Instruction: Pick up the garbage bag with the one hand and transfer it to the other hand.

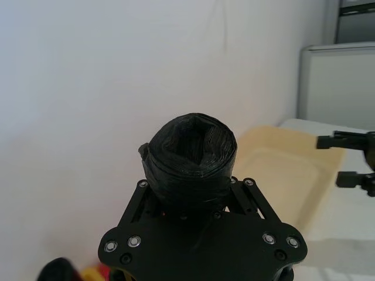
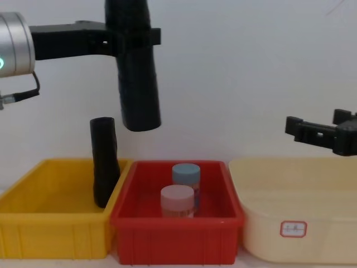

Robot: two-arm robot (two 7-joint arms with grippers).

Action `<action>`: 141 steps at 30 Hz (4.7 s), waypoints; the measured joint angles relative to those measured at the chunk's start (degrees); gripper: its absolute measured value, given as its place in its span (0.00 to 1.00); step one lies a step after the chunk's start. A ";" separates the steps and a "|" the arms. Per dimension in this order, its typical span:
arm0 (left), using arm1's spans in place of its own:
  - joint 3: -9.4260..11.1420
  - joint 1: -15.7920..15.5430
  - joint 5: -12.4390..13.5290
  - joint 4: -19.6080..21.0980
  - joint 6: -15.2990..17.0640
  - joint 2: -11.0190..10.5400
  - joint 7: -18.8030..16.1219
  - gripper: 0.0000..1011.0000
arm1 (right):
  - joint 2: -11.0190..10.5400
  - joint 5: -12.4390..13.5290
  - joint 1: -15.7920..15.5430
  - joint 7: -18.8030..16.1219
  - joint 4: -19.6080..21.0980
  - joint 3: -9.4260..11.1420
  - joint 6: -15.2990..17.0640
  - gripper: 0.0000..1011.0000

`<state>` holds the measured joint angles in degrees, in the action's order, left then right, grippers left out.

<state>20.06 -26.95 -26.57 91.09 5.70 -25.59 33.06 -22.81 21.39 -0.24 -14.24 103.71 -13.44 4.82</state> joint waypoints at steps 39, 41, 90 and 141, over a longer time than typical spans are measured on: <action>7.65 -2.85 -5.36 3.73 7.57 0.99 6.09 0.37 | -10.46 9.28 6.90 -24.04 4.63 -6.45 5.36 0.99; 7.84 -3.02 -5.62 3.98 7.91 0.81 6.40 0.37 | -10.64 9.31 7.04 -24.15 4.74 -6.56 5.43 0.99; 12.26 -6.36 -9.53 4.87 11.37 -0.24 9.57 0.37 | -8.92 7.69 13.25 -18.05 -0.21 -9.85 6.03 0.99; 12.50 -6.04 -11.18 5.19 11.92 -0.94 8.67 0.91 | -8.27 8.85 14.32 -16.21 -0.88 -10.51 4.51 0.49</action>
<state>32.56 -33.00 -37.75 96.28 17.61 -26.54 41.73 -31.08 30.24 14.09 -30.44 102.83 -23.95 9.33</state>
